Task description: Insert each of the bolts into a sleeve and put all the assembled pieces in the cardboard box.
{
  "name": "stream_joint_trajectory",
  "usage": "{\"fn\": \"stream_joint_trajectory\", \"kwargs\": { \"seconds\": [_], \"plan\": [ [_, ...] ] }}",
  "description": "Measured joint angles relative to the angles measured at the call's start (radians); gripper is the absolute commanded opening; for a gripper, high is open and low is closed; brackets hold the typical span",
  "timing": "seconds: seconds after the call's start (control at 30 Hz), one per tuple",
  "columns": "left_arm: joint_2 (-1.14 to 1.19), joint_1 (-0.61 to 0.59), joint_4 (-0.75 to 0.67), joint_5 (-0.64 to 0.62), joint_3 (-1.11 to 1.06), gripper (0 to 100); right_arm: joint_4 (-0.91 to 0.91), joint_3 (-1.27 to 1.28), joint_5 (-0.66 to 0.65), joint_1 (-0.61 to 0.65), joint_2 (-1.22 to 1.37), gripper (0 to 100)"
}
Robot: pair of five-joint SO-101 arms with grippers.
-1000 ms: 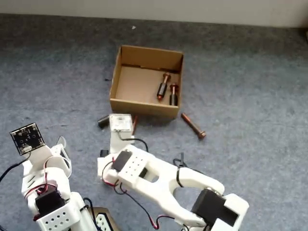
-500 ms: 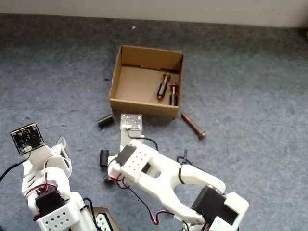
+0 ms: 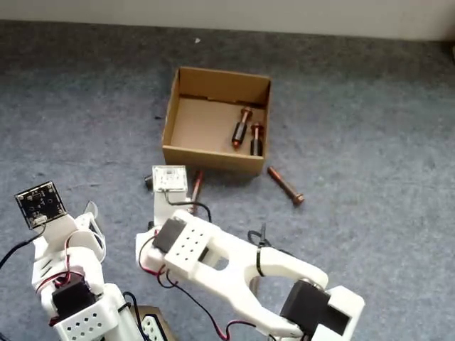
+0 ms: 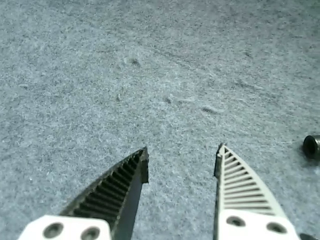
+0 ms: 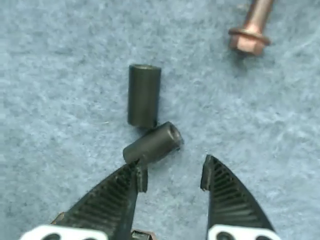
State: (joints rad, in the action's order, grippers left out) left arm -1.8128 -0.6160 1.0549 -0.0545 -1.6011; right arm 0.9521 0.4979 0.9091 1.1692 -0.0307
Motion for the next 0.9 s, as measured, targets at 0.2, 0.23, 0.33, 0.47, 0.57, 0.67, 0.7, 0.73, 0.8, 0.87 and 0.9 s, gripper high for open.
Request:
{"fn": "stream_joint_trajectory", "kwargs": {
  "seconds": [0.2,0.23,0.33,0.47,0.57,0.67,0.7,0.73,0.8,0.87,0.9],
  "plan": [
    [0.0,0.0,0.0,0.0,0.0,23,-0.126,0.002,0.0,0.026,0.009,17.0],
    [0.0,0.0,0.0,0.0,0.0,23,-0.143,0.009,0.0,0.026,0.018,17.0],
    [0.0,0.0,0.0,0.0,0.0,23,-0.158,0.02,0.0,0.023,0.038,17.0],
    [0.0,0.0,0.0,0.0,0.0,23,-0.163,0.006,0.0,0.021,0.08,17.0],
    [0.0,0.0,0.0,0.0,0.0,23,-0.16,0.006,0.0,0.021,0.084,17.0],
    [0.0,0.0,0.0,0.0,0.0,23,-0.103,0.006,0.0,0.015,0.081,17.0],
    [0.0,0.0,0.0,0.0,0.0,23,-0.083,0.021,0.0,0.015,0.091,17.0],
    [0.0,0.0,0.0,0.0,0.0,23,-0.069,0.021,0.002,0.014,0.094,17.0],
    [0.0,0.0,0.0,0.0,0.0,23,-0.035,0.031,0.002,0.009,0.094,17.0],
    [0.0,0.0,0.0,0.0,0.0,23,-0.026,0.031,0.002,0.006,0.094,17.0],
    [0.0,0.0,0.0,0.0,0.0,23,-0.026,0.031,0.002,0.006,0.094,17.0]
  ]
}}
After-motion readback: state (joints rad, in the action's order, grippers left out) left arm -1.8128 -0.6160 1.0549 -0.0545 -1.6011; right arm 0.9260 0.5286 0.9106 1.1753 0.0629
